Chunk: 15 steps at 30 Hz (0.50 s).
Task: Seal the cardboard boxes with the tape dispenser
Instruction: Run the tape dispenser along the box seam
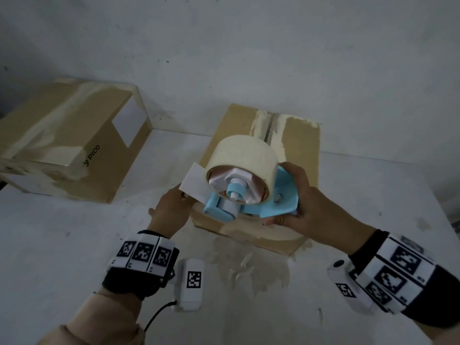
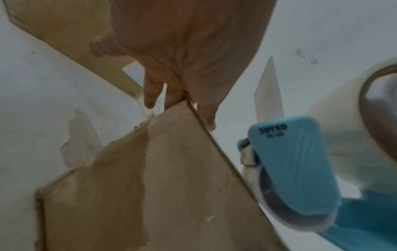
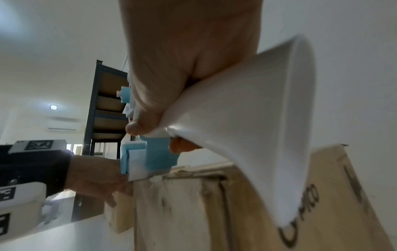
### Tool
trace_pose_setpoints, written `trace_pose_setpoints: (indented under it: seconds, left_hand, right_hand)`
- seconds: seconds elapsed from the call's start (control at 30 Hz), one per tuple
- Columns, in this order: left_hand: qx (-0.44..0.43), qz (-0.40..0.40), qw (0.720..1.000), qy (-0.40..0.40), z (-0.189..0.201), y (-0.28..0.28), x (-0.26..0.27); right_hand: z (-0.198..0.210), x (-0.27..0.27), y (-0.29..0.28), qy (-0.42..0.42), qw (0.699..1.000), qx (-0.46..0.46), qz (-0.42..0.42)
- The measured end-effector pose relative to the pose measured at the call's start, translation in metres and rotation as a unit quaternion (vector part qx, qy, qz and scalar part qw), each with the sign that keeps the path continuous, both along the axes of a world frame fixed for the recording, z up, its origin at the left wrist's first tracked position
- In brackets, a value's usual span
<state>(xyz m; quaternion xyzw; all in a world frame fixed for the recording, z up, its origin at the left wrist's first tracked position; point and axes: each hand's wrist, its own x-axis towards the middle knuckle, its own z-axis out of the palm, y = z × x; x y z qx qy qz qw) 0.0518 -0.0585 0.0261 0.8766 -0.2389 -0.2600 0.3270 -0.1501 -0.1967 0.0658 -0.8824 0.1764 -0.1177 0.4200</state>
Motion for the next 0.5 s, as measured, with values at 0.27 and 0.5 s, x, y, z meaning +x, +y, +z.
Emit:
trace_pose_setpoints:
  seconds: [0.27, 0.5]
  left_hand:
    - [-0.011, -0.053, 0.999, -0.006, -0.007, 0.006, 0.003]
    - [0.050, -0.050, 0.997, -0.036, 0.000, 0.007, 0.002]
  right_hand:
    - [0.005, -0.065, -0.024, -0.031, 0.998, 0.019, -0.052]
    - [0.002, -0.093, -0.025, -0.049, 0.996, 0.038, -0.059]
